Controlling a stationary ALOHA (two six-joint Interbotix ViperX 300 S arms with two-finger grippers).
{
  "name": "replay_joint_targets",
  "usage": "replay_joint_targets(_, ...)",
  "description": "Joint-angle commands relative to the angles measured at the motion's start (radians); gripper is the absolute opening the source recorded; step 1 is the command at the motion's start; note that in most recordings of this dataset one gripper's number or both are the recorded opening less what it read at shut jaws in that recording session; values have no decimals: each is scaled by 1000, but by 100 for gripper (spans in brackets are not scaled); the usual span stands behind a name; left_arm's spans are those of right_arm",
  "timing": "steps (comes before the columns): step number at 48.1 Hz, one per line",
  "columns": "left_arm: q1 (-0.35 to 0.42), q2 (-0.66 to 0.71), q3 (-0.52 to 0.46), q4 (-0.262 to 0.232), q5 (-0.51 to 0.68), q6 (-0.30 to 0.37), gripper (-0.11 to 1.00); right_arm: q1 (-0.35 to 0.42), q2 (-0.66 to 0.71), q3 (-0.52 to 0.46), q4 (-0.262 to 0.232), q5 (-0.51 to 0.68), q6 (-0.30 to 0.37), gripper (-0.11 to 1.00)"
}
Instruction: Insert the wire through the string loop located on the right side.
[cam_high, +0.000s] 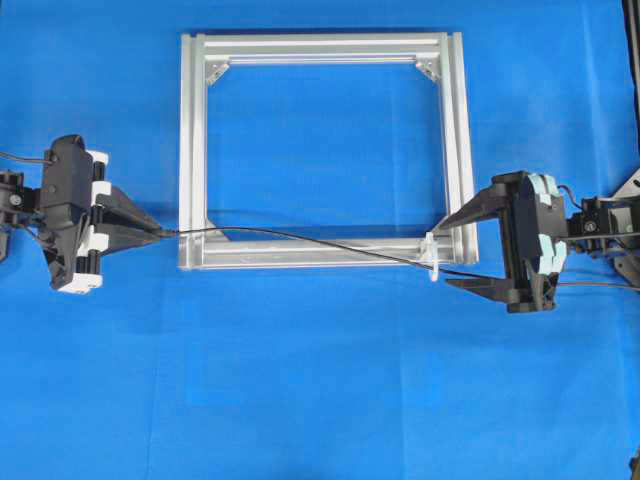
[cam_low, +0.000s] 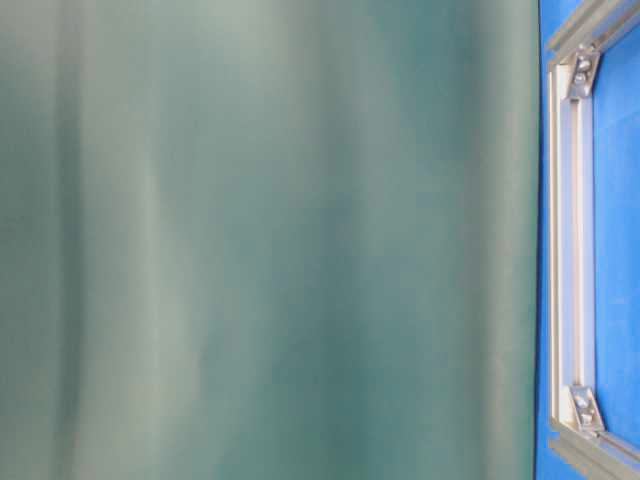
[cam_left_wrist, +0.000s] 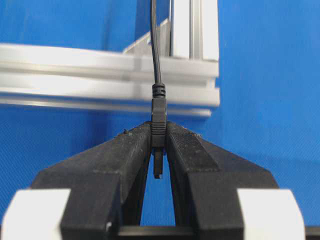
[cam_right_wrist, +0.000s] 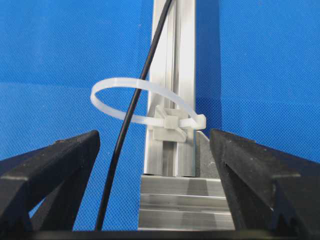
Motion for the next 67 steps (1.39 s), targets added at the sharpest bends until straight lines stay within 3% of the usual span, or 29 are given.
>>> replay_joint_targets(1,-5,2,-18,0,9,-2,8,3,-17,-17,-2,-3,-3,92)
replay_joint_targets(16,-3,0,-17,0,14,-6,11,2,-15,-17,-2,-3,-3,92)
replay_joint_targets(26,-3,-2,-14,0,14,0,71,2,-17,-18,-2,-3,-3,92)
replay_joint_targets(29,-2,-2,-15,0,14,2,84,2,-20,-20,-2,-3,-5,92)
replay_joint_targets(36,2,-17,-25,0,14,5,74,2,-52,-25,-2,26,-9,92)
replay_joint_targets(56,29,-285,-74,2,158,12,75,-49,-313,-71,-2,244,-52,92)
replay_joint_targets(67,40,-347,-63,6,179,12,75,-55,-364,-67,-2,288,-54,92)
